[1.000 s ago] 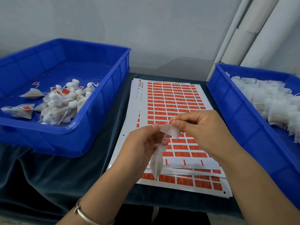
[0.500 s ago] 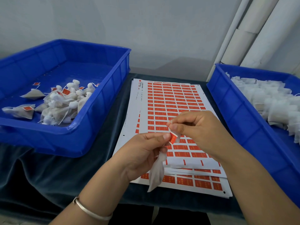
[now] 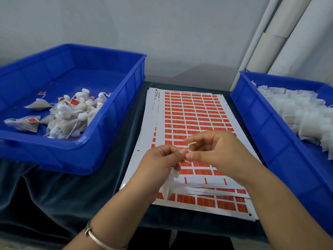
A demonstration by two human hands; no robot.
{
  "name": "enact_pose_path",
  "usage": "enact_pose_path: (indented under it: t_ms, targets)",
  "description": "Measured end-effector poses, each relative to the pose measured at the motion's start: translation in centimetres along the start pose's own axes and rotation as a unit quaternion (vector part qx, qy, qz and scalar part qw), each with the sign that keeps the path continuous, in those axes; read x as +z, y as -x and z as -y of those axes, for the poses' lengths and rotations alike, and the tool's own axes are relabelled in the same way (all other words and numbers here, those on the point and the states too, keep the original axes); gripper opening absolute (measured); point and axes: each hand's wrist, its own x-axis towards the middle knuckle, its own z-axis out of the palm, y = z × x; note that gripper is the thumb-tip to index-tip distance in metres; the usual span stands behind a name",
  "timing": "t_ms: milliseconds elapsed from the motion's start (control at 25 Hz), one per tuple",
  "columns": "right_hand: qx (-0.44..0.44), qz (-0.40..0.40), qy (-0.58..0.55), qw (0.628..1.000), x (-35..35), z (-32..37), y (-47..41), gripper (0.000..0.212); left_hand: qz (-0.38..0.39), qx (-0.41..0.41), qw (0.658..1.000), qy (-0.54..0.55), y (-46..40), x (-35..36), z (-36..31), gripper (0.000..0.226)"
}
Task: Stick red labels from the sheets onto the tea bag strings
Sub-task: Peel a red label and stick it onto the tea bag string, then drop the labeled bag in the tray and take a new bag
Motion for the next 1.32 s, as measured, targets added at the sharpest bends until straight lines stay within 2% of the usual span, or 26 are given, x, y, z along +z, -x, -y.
enact_pose_path:
  t_ms: [120,280,360,520,680,760,840,920,1000,1120,1200,1320]
  targets:
    - [0.006,-0.030,0.021,0.999,0.3,-0.3,0.0,0.035,-0.024,0.062,0.995,-0.078,0.2,0.0,-0.5,0.016]
    - [-0.011,-0.082,-0.032,0.996,0.8,0.1,-0.2,0.040,-0.030,0.120,0.974,-0.192,-0.3,-0.7,-2.9,0.008]
    - [-0.024,-0.090,-0.070,0.993,1.2,0.9,-0.6,0.039,-0.075,0.146,0.962,-0.219,-0.8,-1.4,-4.7,0.010]
    - [-0.017,-0.074,-0.127,0.989,2.1,1.9,-1.5,0.041,-0.163,0.237,0.944,-0.159,-1.9,-4.8,-8.8,0.010]
    - [0.020,-0.046,-0.143,0.988,3.7,1.6,-1.9,0.040,-0.275,0.294,0.903,-0.151,-4.5,-10.1,-12.8,0.011]
    - [0.037,-0.026,-0.150,0.988,4.7,1.2,-2.1,0.033,-0.333,0.298,0.873,-0.194,-6.0,-12.8,-13.9,0.010]
    - [0.050,-0.003,-0.150,0.987,5.6,0.7,-2.2,0.021,-0.374,0.253,0.850,-0.271,-7.4,-15.1,-13.9,0.016]
    - [0.064,0.015,-0.140,0.988,6.2,0.3,-2.4,0.020,-0.363,0.179,0.841,-0.360,-8.6,-16.5,-12.9,0.025]
    - [0.077,0.021,-0.129,0.988,6.4,0.1,-2.4,0.022,-0.320,0.108,0.840,-0.425,-9.3,-16.8,-11.7,0.033]
    - [0.084,0.007,-0.104,0.991,5.1,0.1,-2.3,0.027,-0.264,0.055,0.811,-0.519,-9.3,-15.5,-10.5,0.037]
    - [0.081,-0.022,-0.078,0.993,3.1,0.4,-1.9,0.030,-0.271,0.103,0.790,-0.540,-8.9,-13.4,-10.4,0.028]
    - [0.074,-0.082,-0.051,0.993,-1.9,1.5,-0.8,0.030,-0.233,0.199,0.807,-0.506,-7.0,-7.7,-9.2,0.018]
